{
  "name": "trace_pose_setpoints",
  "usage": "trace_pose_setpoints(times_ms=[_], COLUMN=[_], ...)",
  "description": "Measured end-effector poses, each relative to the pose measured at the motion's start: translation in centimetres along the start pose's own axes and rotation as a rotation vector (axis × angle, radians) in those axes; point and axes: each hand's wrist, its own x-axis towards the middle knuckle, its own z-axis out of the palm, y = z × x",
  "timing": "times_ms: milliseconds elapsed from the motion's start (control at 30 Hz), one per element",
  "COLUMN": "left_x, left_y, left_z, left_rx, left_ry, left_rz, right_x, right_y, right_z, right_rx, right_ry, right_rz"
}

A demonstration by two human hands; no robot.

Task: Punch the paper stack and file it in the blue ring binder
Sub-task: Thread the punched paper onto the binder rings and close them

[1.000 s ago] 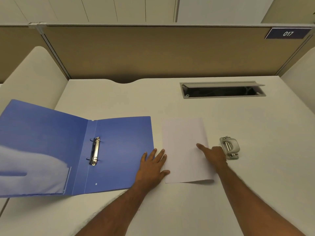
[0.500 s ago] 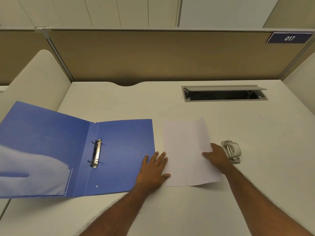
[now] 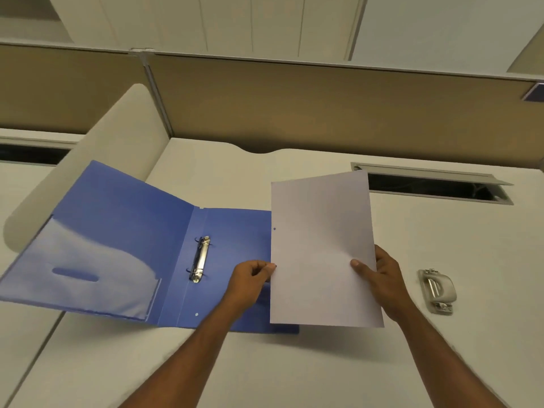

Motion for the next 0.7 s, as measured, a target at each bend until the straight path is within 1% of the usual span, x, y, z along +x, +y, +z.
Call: trace_pose_setpoints(times_ms=[67, 167, 233, 300, 367, 533, 700], left_x=[-0.2, -0.5, -0.4, -0.1, 0.1, 0.3, 0.3], left_y=[-0.1, -0.3, -0.4, -0.6, -0.9, -2.9, -3.7], left_z=[-1.8, -4.4, -5.9, -7.5, -8.8, -11.0, -11.1], left_rx=[0.022, -0.028, -0.029, -0.008, 0.036, 0.109, 0.137], left_ry=[0.029, 0.090, 0.202, 0.357, 0.443, 0.507, 0.559], left_rz=[-0.005, -0.043, -0.068, -0.087, -0.117, -0.163, -0.175], right_x=[0.2, 0.6, 0.8, 1.1, 1.3, 1.2, 1.0], right_y=[-0.3, -0.6, -1.0, -1.3, -1.5, -1.5, -1.5], right_z=[2.1, 5.5, 7.8, 10.1, 12.1, 15.9, 17.2], right_rx=[-0.018, 0.005, 0.028, 0.030, -0.014, -0.085, -0.114], right_ry=[-0.030, -0.053, -0.072, -0.108, -0.136, -0.174, -0.181], right_rz=[0.013, 0.047, 0.074, 0.087, 0.074, 0.038, 0.042])
